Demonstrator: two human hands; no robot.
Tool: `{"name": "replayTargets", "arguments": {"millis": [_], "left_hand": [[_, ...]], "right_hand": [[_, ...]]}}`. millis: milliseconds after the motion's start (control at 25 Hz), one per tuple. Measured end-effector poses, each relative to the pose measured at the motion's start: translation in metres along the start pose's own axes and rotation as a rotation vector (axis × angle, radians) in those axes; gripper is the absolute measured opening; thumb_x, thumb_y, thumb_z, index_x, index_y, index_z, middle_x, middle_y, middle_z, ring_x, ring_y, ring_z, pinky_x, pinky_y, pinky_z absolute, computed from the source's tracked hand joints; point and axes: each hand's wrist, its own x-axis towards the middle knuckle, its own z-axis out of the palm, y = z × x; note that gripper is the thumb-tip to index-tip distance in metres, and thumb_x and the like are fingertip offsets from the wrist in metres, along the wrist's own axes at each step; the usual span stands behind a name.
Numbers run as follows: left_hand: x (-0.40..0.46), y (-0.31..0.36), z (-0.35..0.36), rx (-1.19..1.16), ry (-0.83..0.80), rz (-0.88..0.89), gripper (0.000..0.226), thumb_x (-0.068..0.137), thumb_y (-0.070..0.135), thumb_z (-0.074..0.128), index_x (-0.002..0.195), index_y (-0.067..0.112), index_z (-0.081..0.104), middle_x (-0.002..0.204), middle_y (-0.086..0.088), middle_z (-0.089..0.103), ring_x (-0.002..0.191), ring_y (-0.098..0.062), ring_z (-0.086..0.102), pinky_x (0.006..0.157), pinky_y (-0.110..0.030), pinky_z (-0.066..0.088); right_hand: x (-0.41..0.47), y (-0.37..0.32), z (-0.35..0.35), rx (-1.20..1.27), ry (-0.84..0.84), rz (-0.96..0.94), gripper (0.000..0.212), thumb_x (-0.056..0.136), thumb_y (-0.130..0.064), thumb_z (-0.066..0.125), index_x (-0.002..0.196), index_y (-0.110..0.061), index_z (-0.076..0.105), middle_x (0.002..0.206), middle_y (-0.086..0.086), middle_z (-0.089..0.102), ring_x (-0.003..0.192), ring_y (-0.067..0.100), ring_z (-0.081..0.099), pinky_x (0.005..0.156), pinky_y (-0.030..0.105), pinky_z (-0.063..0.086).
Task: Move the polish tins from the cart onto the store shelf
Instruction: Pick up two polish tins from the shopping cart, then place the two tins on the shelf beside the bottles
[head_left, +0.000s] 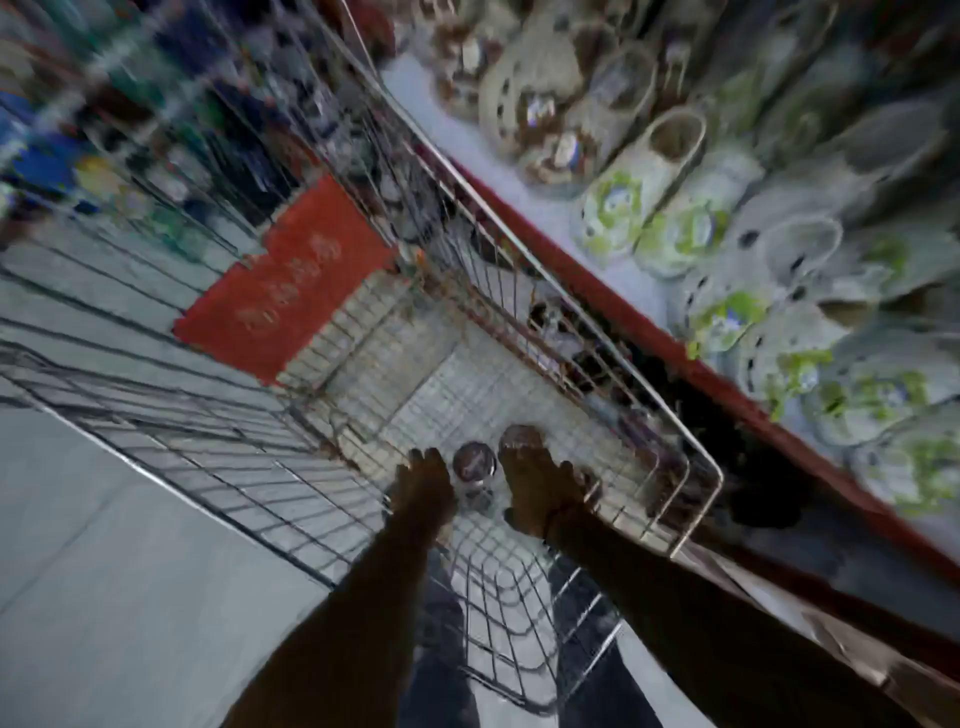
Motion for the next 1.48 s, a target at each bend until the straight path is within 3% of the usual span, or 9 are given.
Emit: {"name": "replayTargets", "arguments": {"millis": [240,440,560,720,840,1000,1160,1240,1480], "left_hand": [[0.027,0.013,0.053,0.183,0.027,-0.066,0.050,0.089,0.014,0.062,0.136,0.012,0.045,0.136,-0.022,0.051,0.123,-0.042,0.058,0.100,-0.047,0.054],[0.005,0.012,0.004,0.118,0.037,-0.088,0.076,0.073,0.037,0.083,0.137,0.023,0.043,0.134,-0.013,0.049,0.121,-0.036,0.058,0.094,-0.047,0.054],[-0.030,0.008,-0.074,-0.065,0.094,-0.058,0.083,0.070,0.047,0.082,0.138,0.023,0.043,0.137,-0.015,0.044,0.123,-0.043,0.056,0.092,-0.052,0.054],[-0.077,0.005,-0.193,-0.180,0.305,0.084,0.069,0.068,0.040,0.078,0.131,0.024,0.056,0.129,-0.016,0.048,0.115,-0.046,0.060,0.087,-0.051,0.059],[-0.117,0.029,-0.282,-0.287,0.628,0.323,0.069,0.064,0.045,0.071,0.129,0.024,0.061,0.117,-0.015,0.056,0.105,-0.039,0.065,0.080,-0.042,0.059],[-0.176,0.093,-0.375,-0.425,0.969,0.580,0.065,0.062,0.047,0.073,0.117,0.020,0.051,0.109,-0.009,0.061,0.103,-0.033,0.060,0.079,-0.040,0.054],[-0.226,0.186,-0.429,-0.451,1.104,0.834,0.059,0.062,0.047,0.069,0.111,0.016,0.055,0.104,-0.009,0.062,0.101,-0.033,0.058,0.085,-0.042,0.054],[-0.241,0.230,-0.440,-0.423,1.101,0.930,0.056,0.064,0.042,0.069,0.111,0.012,0.060,0.104,-0.010,0.065,0.100,-0.035,0.062,0.086,-0.045,0.054],[-0.245,0.355,-0.449,-0.179,0.960,1.064,0.047,0.064,0.035,0.076,0.101,0.008,0.066,0.100,-0.015,0.074,0.094,-0.038,0.068,0.081,-0.044,0.056]], "right_hand": [[0.034,0.005,0.055,-0.170,-0.008,0.055,0.061,0.106,-0.007,0.038,0.163,-0.016,0.018,0.170,0.020,0.013,0.151,0.046,0.026,0.112,0.053,0.041],[0.021,0.006,0.026,-0.041,0.105,0.094,0.084,0.082,-0.026,0.077,0.152,-0.019,0.033,0.160,0.015,0.028,0.138,0.041,0.039,0.097,0.046,0.052],[-0.009,0.000,-0.036,0.072,0.212,0.027,0.080,0.074,-0.040,0.078,0.142,-0.015,0.044,0.146,0.016,0.041,0.132,0.041,0.044,0.099,0.047,0.052],[-0.058,-0.008,-0.152,0.222,0.557,-0.089,0.069,0.065,-0.037,0.078,0.127,-0.013,0.059,0.121,0.014,0.059,0.115,0.038,0.057,0.093,0.042,0.052],[-0.108,-0.004,-0.250,0.327,0.869,-0.202,0.071,0.064,-0.040,0.081,0.126,-0.012,0.063,0.115,0.012,0.066,0.109,0.035,0.061,0.095,0.039,0.050],[-0.202,0.024,-0.354,0.404,1.290,-0.238,0.058,0.059,-0.048,0.074,0.108,-0.019,0.062,0.105,0.004,0.068,0.099,0.024,0.061,0.086,0.031,0.045],[-0.289,0.083,-0.407,0.350,1.584,-0.141,0.050,0.059,-0.047,0.072,0.103,-0.023,0.067,0.097,-0.002,0.072,0.092,0.018,0.058,0.081,0.025,0.041],[-0.316,0.115,-0.418,0.319,1.572,-0.047,0.046,0.059,-0.048,0.074,0.098,-0.024,0.071,0.095,-0.004,0.073,0.091,0.017,0.061,0.083,0.029,0.045],[-0.340,0.207,-0.422,0.186,1.222,0.363,0.040,0.071,-0.044,0.074,0.105,-0.022,0.077,0.105,0.005,0.079,0.103,0.030,0.072,0.088,0.039,0.059]]}}
